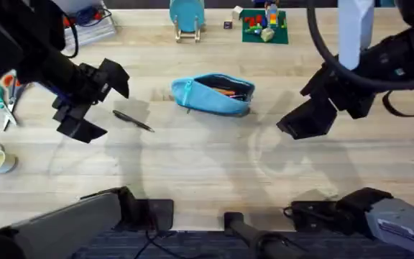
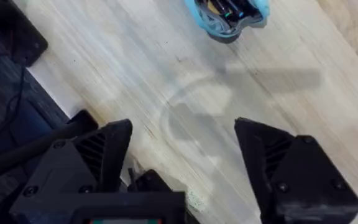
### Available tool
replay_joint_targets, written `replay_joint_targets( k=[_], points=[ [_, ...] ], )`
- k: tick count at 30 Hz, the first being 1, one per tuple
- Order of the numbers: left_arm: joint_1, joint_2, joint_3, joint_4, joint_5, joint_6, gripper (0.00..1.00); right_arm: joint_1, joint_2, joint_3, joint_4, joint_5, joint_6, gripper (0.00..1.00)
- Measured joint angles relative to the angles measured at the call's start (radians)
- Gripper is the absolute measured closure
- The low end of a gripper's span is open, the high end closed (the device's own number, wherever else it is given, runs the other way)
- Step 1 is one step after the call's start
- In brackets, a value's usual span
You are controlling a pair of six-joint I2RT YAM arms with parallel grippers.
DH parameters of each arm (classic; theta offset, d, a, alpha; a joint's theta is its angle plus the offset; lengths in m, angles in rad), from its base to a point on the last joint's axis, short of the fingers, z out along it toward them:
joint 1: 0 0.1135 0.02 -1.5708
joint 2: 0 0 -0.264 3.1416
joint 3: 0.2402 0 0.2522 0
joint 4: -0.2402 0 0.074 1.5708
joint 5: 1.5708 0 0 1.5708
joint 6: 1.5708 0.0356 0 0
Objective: Unzip the bag, pick up the pens from the table one at a time and place them inside, then zip the bag closed.
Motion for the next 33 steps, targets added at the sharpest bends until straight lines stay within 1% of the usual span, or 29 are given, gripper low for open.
replay_joint_targets(
  k=[7,11,25,31,33],
  points=[
    [0.000,0.000,-0.067,0.101,-0.011,-0.019,0.007,0.000,0.000,0.000,0.000,0.000,0.000,0.004],
    [0.000,0.011,-0.090,0.119,-0.015,-0.019,0.006,0.000,0.000,0.000,0.000,0.000,0.000,0.004],
    [0.000,0.218,-0.091,0.177,-0.018,-0.018,0.006,0.000,0.000,0.000,0.000,0.000,0.000,0.004],
    [0.000,0.281,-0.091,0.206,-0.018,-0.019,0.006,0.000,0.000,0.000,0.000,0.000,0.000,0.004],
    [0.000,0.282,-0.091,0.207,-0.018,-0.019,0.005,0.000,0.000,0.000,0.000,0.000,0.000,0.004]
  ],
)
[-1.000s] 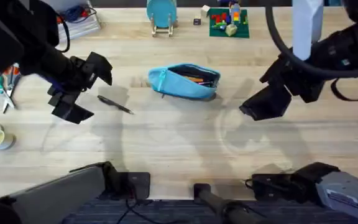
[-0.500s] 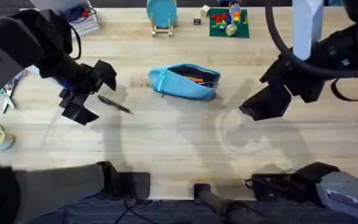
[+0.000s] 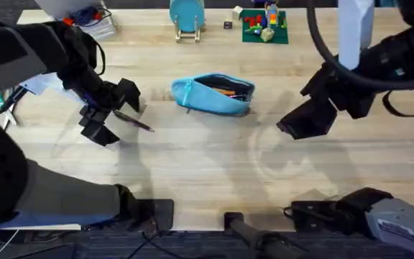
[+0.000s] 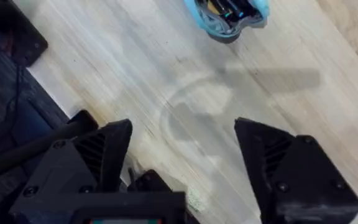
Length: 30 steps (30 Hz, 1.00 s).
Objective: Unzip the bag, pick up the pens from the table one at a time and place them inside, then zip the bag closed.
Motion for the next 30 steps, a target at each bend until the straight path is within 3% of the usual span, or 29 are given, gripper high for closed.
replay_joint_targets(
  k=[8,10,11,16,17,30],
  points=[
    [0.000,0.001,0.000,0.000,-0.003,0.000,0.008,0.000,0.000,0.000,0.000,0.000,0.000,0.004],
    [0.000,0.001,0.000,0.004,0.000,0.000,0.086,0.000,0.000,0.000,0.000,0.000,0.000,0.004],
    [0.000,0.002,0.000,0.009,0.004,-0.002,0.176,0.000,0.000,0.000,0.000,0.000,0.000,0.004],
    [-0.001,0.008,0.003,0.014,0.003,-0.006,0.890,0.000,0.000,0.000,-0.001,0.000,0.000,0.004],
    [-0.001,0.008,0.003,0.013,0.002,-0.007,0.934,0.000,0.000,0.000,0.000,0.000,0.000,0.004],
    [-0.001,0.008,0.005,0.011,0.001,-0.007,0.958,0.000,0.000,0.000,0.000,0.000,0.000,0.004]
  ],
)
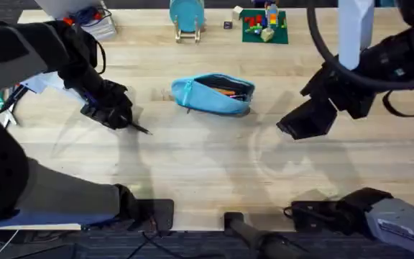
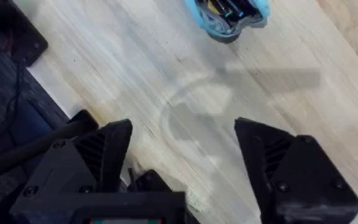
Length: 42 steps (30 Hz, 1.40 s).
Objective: Unzip the bag, pick up the pens from the table one at a time and place them inside, then zip the bag closed.
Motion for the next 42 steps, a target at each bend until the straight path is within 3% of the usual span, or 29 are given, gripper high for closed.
replay_joint_targets(
  k=[10,18,33,42],
  points=[
    [0.000,0.000,0.000,0.000,-0.001,0.005,0.956,0.000,0.000,0.000,0.000,0.000,0.000,0.004],
    [0.000,-0.011,-0.001,-0.009,-0.019,0.069,0.957,0.000,0.000,0.000,0.000,0.000,0.000,0.004],
    [0.001,-0.297,0.014,-0.072,-0.051,0.251,0.957,0.000,0.000,0.000,0.000,0.000,0.000,0.004],
    [0.001,-0.451,0.015,-0.074,-0.033,0.424,0.957,0.000,0.000,0.000,0.000,0.000,0.000,0.004]
  ],
)
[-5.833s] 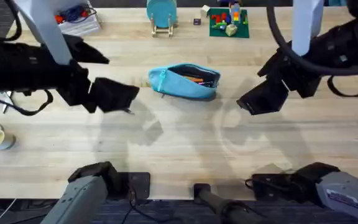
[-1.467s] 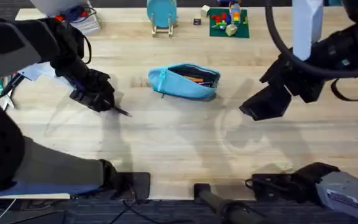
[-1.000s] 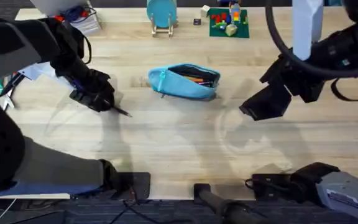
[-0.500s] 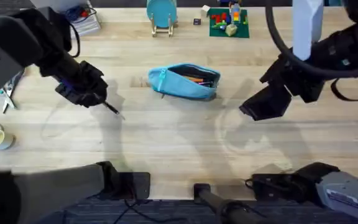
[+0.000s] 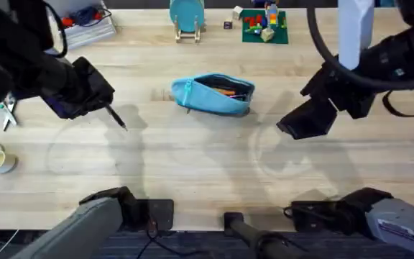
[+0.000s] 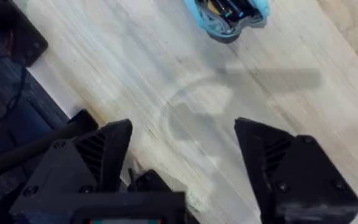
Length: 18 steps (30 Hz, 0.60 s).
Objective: Unzip the bag, pick up the pens from the table one at a time and place them inside, then zip the bag closed.
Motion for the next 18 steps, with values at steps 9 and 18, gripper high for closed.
replay_joint_targets(
  k=[9,18],
  points=[
    [0.000,-0.120,0.000,-0.004,0.064,0.131,0.957,0.000,0.000,0.000,0.000,0.000,0.000,0.004],
    [0.000,-0.226,0.000,-0.006,0.071,0.191,0.957,0.000,0.000,0.000,0.000,0.000,0.000,0.004]
  ],
)
